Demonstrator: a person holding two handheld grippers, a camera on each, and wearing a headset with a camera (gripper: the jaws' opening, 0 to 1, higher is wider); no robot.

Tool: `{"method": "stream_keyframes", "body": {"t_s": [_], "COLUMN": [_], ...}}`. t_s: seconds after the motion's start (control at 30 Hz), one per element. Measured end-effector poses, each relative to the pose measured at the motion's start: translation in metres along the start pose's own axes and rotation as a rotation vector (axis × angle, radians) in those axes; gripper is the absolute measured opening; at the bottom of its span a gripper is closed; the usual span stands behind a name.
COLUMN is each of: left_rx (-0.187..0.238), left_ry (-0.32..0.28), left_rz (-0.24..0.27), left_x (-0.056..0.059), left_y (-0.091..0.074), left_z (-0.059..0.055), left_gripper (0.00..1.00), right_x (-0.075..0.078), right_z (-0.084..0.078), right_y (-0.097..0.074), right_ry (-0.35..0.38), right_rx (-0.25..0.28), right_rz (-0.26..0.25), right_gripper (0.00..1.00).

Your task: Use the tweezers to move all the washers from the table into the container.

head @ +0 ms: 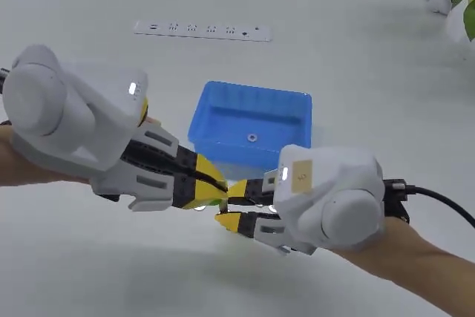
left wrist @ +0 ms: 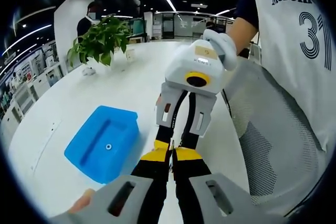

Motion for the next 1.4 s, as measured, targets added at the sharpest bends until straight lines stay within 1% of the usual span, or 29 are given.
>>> {"method": "stream_keyframes", "body": {"t_s": [0.27,0.33,0.47,0.53,0.7,0.83,0.93,1.03,1.13,1.27,1.4], "left_rx": [0.000,0.000,-0.001,-0.002,-0.009,-0.019,-0.024,-0.021,-0.023,-0.022,-0.013], "left_ry": [-0.025,-0.050,-0.067,-0.078,-0.095,-0.066,-0.064,-0.065,-0.056,-0.031,-0.008], "left_rz": [0.001,0.004,0.005,0.002,-0.011,-0.009,-0.013,-0.018,-0.021,-0.008,0.005], "left_x": [-0.002,-0.004,-0.007,-0.008,-0.006,-0.002,0.000,0.003,0.003,0.002,0.000], "left_y": [0.000,0.000,0.000,0.000,0.001,0.003,0.002,-0.002,-0.006,-0.013,-0.021], "left_z": [0.000,0.000,-0.001,-0.001,-0.002,-0.001,-0.001,0.002,0.006,0.015,0.027], "left_gripper": [0.06,0.06,0.06,0.06,0.06,0.06,0.06,0.06,0.06,0.06,0.06], "right_x": [0.001,0.001,0.004,0.004,0.002,0.001,-0.002,-0.004,-0.004,0.002,0.007], "right_z": [0.000,0.000,-0.001,-0.001,-0.001,-0.002,-0.002,0.002,0.008,0.016,0.027], "right_y": [0.000,0.000,0.002,0.002,0.002,0.000,-0.001,-0.004,-0.007,-0.013,-0.021], "right_ry": [0.021,0.022,0.040,0.062,0.076,0.081,0.071,0.064,0.060,0.050,0.030], "right_rx": [0.003,0.004,0.002,-0.001,-0.007,-0.015,-0.018,-0.014,-0.002,0.012,0.026], "right_rz": [0.000,0.000,0.007,0.016,0.025,0.025,0.029,0.030,0.027,0.010,-0.011], "right_gripper": [0.12,0.12,0.11,0.11,0.10,0.10,0.10,0.10,0.10,0.10,0.10]}}
Point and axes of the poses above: the centre of the closed fingertips' face, and the gripper's own axes: y roughly forward along the fingers, x roughly to its right, z roughly out of its top, the point moved 1 cm from there along -y, roughly backward along the fingers, and after that the axes turned 1 degree about -x, right-handed, at the moved point
